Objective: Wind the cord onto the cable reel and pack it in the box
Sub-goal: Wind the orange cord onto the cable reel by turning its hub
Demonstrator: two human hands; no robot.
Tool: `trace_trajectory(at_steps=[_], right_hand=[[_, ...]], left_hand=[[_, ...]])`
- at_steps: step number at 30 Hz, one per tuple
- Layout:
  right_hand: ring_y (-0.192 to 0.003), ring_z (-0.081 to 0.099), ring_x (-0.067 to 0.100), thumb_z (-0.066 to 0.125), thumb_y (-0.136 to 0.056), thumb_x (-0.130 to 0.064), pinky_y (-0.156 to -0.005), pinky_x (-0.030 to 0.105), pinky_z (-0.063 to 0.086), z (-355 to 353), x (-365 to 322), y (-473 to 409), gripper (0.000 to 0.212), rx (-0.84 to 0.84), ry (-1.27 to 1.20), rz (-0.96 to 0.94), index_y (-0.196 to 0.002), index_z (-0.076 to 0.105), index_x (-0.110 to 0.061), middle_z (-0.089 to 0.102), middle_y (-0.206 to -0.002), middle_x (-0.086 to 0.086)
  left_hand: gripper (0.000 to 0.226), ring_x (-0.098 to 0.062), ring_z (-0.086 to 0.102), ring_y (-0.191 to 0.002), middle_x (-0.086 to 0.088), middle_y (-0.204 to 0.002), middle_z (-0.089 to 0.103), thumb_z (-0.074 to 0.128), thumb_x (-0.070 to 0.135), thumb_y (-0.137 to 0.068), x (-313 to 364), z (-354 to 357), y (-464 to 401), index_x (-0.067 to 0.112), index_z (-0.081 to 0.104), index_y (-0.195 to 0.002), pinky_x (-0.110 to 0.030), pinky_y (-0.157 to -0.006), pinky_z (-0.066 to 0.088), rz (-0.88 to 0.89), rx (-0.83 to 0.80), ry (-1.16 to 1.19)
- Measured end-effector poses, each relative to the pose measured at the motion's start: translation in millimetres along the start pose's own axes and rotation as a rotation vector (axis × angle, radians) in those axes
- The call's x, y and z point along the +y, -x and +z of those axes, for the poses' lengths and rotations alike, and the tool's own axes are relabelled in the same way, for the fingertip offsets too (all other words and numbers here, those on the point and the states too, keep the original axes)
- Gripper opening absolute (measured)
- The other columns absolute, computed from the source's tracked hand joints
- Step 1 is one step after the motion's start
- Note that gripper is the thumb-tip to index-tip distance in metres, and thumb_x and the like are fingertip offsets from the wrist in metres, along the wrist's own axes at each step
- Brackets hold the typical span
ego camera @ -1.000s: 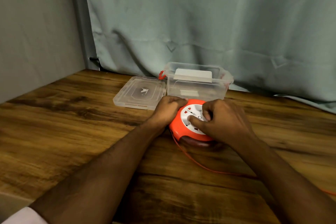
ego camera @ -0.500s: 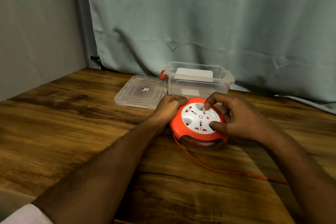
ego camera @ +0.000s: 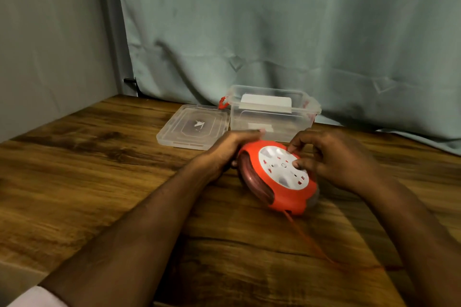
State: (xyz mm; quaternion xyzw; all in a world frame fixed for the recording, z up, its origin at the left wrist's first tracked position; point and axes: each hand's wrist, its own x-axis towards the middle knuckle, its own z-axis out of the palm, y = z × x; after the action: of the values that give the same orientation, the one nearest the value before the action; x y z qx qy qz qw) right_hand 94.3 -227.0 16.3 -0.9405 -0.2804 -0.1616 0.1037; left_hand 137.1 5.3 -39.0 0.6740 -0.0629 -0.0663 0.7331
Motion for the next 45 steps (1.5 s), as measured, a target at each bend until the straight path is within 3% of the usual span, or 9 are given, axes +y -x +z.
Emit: trace_trajectory(at_steps=[3,8,13,18,24,29,35,40,45], right_hand=[[-0.073,0.056,-0.003,0.089,-0.078,-0.036,-0.058,0.023,0.043,2,2,-1,0.028,0.013,0.003,0.075,-0.102,0.074,-0.039,0.070,-0.087,-0.019],[-0.070,0.061,0.000,0.082,-0.076,-0.051,-0.061,0.027,0.050,2,-4,-1,0.026,0.059,-0.070,0.106,-0.098,0.072,-0.041,0.070,-0.078,-0.019],[-0.074,0.057,-0.002,0.070,-0.063,-0.080,-0.060,0.025,0.041,5,-15,-1,0.061,-0.142,-0.017,0.079,-0.117,0.053,-0.057,0.066,-0.088,-0.024],[-0.071,0.060,0.002,0.081,-0.061,-0.072,-0.057,0.027,0.041,7,-18,-2,0.056,-0.077,-0.075,0.164,-0.103,0.057,-0.043,0.069,-0.081,-0.016],[-0.076,0.058,0.011,0.071,-0.064,-0.080,-0.056,0.028,0.034,20,-30,-5,0.054,0.001,-0.026,0.249,-0.077,0.056,-0.030,0.060,-0.074,-0.015],[-0.069,0.055,0.010,0.070,-0.076,-0.070,-0.056,0.029,0.029,26,-41,-8,0.056,0.037,-0.004,0.280,-0.059,0.057,-0.018,0.057,-0.062,-0.010],[-0.061,0.054,0.007,0.067,-0.085,-0.061,-0.055,0.026,0.030,33,-46,-10,0.053,0.083,-0.038,0.244,-0.057,0.061,-0.017,0.061,-0.058,-0.003],[-0.069,0.058,0.002,0.076,-0.080,-0.047,-0.057,0.024,0.038,22,-33,-8,0.018,0.082,-0.146,0.140,-0.090,0.063,-0.038,0.065,-0.075,-0.017],[-0.083,0.065,0.008,0.082,-0.064,-0.034,-0.066,0.040,0.056,4,-8,-2,0.057,-0.101,-0.228,0.037,-0.112,0.055,-0.049,0.070,-0.105,-0.024]], left_hand=[[0.012,-0.027,0.071,-0.083,-0.013,-0.092,0.078,0.074,0.019,-0.079,-1,4,3,0.012,0.081,-0.086,-0.036,-0.082,0.054,0.085,0.030,-0.151],[0.023,-0.006,0.073,-0.077,0.006,-0.080,0.078,0.068,0.004,-0.085,-5,4,0,0.021,0.080,-0.075,-0.017,-0.073,0.054,0.199,0.116,-0.184],[0.017,-0.009,0.071,-0.070,-0.001,-0.075,0.077,0.067,0.003,-0.085,-6,7,1,0.013,0.078,-0.075,-0.019,-0.067,0.056,0.227,0.181,-0.099],[0.017,-0.011,0.072,-0.072,-0.003,-0.078,0.078,0.067,0.003,-0.083,-8,8,-3,0.013,0.078,-0.073,-0.020,-0.068,0.056,0.236,0.222,-0.084],[0.019,-0.015,0.072,-0.072,-0.007,-0.077,0.077,0.068,0.003,-0.082,-9,8,-3,0.013,0.078,-0.070,-0.024,-0.070,0.057,0.230,0.234,-0.035],[0.013,-0.016,0.073,-0.075,-0.008,-0.080,0.077,0.069,0.003,-0.082,-8,10,-2,0.009,0.078,-0.074,-0.025,-0.072,0.058,0.228,0.236,-0.040],[0.016,-0.018,0.073,-0.076,-0.009,-0.081,0.077,0.067,0.002,-0.082,-7,11,0,0.010,0.078,-0.074,-0.026,-0.073,0.058,0.236,0.232,-0.028],[0.016,-0.024,0.073,-0.078,-0.012,-0.083,0.078,0.068,0.006,-0.084,-7,9,3,0.012,0.079,-0.073,-0.034,-0.077,0.058,0.219,0.208,-0.028],[0.016,-0.018,0.072,-0.074,-0.009,-0.079,0.077,0.067,0.004,-0.084,-5,9,3,0.010,0.078,-0.074,-0.030,-0.076,0.057,0.220,0.215,-0.026]])
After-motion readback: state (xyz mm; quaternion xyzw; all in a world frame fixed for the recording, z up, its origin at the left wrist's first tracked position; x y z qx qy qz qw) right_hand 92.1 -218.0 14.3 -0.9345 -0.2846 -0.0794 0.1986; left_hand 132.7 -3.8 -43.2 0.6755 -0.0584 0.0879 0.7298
